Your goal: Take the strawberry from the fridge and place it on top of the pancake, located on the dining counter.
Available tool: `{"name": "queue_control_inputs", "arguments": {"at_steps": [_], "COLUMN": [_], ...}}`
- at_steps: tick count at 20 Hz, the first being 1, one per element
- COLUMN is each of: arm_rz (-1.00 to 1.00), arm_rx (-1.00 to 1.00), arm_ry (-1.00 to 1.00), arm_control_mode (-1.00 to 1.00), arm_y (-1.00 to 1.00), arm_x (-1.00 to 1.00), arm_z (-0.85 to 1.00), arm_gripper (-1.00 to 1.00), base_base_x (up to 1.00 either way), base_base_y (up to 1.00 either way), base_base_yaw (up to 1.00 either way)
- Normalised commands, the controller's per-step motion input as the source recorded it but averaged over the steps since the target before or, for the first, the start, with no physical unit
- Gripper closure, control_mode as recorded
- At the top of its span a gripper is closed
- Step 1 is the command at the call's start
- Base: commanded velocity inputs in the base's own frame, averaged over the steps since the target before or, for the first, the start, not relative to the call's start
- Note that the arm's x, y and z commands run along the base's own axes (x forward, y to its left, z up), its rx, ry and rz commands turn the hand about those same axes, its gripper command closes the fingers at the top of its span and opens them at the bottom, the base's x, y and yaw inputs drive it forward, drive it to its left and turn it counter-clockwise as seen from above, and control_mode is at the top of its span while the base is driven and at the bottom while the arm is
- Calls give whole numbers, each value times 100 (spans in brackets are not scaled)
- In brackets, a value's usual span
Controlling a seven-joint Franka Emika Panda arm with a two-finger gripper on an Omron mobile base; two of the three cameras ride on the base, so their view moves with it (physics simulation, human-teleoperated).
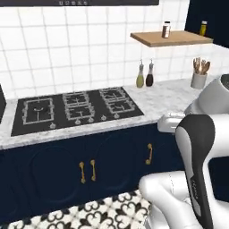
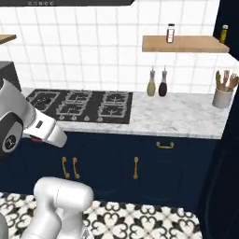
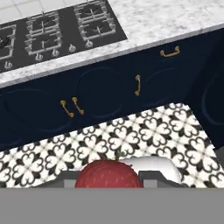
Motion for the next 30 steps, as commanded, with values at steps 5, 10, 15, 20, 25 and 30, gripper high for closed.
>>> {"name": "queue_control_inputs", "arguments": {"at_steps": [5, 10, 15, 20, 25, 30], "arm_rz": [0, 0, 0, 0, 0, 0], "arm_rx": [0, 0, 0, 0, 0, 0], "arm_ry": [0, 0, 0, 0, 0, 0], "arm_control_mode": [100, 100, 100, 100, 100, 100], "arm_y": [0, 0, 0, 0, 0, 0], "arm_x": [0, 0, 0, 0, 0, 0], "arm_z": [0, 0, 0, 0, 0, 0], "arm_gripper": [100, 100, 100, 100, 100, 100], "base_base_x": [-7, -14, -14, -12, -10, -3], "base_base_y": [0, 0, 0, 0, 0, 0], "base_base_yaw": [100, 100, 100, 100, 100, 99]}}
